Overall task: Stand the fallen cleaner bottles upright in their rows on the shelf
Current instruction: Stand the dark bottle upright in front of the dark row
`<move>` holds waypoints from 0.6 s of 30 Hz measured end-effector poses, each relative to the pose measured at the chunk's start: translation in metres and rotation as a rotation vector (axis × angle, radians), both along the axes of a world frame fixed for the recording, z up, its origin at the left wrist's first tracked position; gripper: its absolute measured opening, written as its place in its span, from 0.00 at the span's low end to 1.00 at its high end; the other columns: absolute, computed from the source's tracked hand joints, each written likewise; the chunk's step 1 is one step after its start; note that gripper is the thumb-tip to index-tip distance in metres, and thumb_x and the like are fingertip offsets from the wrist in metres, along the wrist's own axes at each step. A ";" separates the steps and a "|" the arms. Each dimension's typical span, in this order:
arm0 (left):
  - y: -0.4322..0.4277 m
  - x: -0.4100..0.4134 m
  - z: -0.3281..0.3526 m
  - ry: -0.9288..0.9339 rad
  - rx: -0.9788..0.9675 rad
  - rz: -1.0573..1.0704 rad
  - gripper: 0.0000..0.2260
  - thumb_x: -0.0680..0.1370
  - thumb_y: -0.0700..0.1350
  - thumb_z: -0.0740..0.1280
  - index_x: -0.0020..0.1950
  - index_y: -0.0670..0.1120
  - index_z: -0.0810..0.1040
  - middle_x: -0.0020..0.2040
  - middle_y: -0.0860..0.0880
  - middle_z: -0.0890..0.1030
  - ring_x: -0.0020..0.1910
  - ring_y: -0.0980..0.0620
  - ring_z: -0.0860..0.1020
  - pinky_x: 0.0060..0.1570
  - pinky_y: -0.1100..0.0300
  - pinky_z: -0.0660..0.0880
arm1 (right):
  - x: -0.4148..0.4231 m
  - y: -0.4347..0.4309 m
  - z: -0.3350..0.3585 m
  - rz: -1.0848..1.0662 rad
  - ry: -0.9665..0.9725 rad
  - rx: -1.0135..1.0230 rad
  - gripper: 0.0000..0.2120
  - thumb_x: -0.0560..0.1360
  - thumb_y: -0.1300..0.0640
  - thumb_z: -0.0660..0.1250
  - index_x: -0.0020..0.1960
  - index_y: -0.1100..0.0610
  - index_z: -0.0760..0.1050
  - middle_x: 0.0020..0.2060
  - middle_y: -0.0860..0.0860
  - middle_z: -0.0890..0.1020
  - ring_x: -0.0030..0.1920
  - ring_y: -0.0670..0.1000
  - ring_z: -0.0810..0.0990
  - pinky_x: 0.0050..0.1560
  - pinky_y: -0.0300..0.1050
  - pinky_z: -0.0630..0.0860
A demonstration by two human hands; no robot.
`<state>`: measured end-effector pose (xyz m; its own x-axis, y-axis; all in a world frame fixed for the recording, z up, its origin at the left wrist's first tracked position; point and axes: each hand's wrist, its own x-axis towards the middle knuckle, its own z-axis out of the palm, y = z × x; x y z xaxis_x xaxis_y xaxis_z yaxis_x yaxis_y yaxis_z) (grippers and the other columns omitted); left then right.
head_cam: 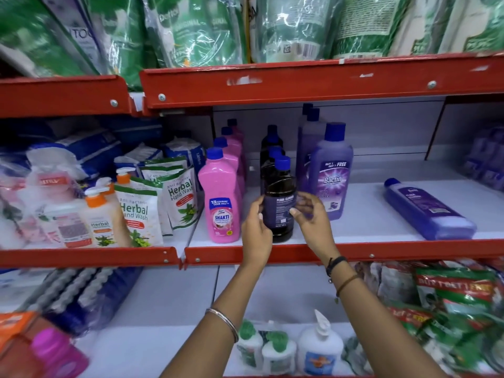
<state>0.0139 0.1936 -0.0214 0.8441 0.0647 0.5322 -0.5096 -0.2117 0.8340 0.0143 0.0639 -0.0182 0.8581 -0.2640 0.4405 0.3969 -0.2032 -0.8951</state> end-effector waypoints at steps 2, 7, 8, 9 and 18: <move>0.002 0.003 -0.002 -0.003 -0.008 -0.004 0.18 0.75 0.28 0.55 0.61 0.42 0.73 0.54 0.49 0.78 0.54 0.51 0.76 0.51 0.73 0.71 | -0.002 0.001 -0.004 -0.063 -0.013 -0.011 0.12 0.73 0.60 0.68 0.55 0.56 0.70 0.49 0.51 0.77 0.48 0.46 0.76 0.47 0.31 0.74; 0.011 0.010 -0.002 0.134 -0.046 -0.142 0.16 0.77 0.34 0.63 0.63 0.45 0.70 0.55 0.51 0.76 0.54 0.53 0.75 0.55 0.63 0.73 | -0.003 -0.007 -0.011 0.097 0.050 -0.053 0.20 0.71 0.37 0.63 0.57 0.49 0.75 0.55 0.50 0.81 0.57 0.50 0.79 0.59 0.53 0.77; 0.012 0.010 0.000 0.143 -0.027 -0.186 0.18 0.76 0.35 0.65 0.64 0.46 0.68 0.56 0.51 0.75 0.53 0.55 0.76 0.55 0.67 0.73 | -0.005 -0.006 -0.008 0.137 0.055 -0.052 0.20 0.72 0.40 0.63 0.58 0.50 0.74 0.56 0.51 0.81 0.58 0.49 0.79 0.60 0.51 0.76; 0.011 0.010 0.001 0.137 0.008 -0.226 0.20 0.75 0.36 0.67 0.65 0.47 0.67 0.56 0.51 0.75 0.53 0.58 0.76 0.54 0.72 0.71 | -0.005 -0.005 -0.007 0.178 0.065 -0.049 0.17 0.74 0.45 0.64 0.59 0.52 0.73 0.56 0.51 0.81 0.58 0.47 0.79 0.59 0.47 0.77; 0.008 0.007 -0.003 0.129 0.063 -0.098 0.20 0.75 0.35 0.64 0.66 0.45 0.66 0.56 0.50 0.75 0.56 0.50 0.75 0.52 0.65 0.70 | -0.001 -0.009 0.003 0.337 0.121 -0.046 0.15 0.78 0.61 0.60 0.64 0.60 0.72 0.61 0.58 0.78 0.60 0.52 0.78 0.63 0.47 0.74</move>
<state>0.0211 0.2021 -0.0241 0.9062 -0.0510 0.4198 -0.4202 -0.2202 0.8803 0.0136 0.0554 -0.0150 0.9401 0.0599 0.3355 0.3404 -0.1198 -0.9326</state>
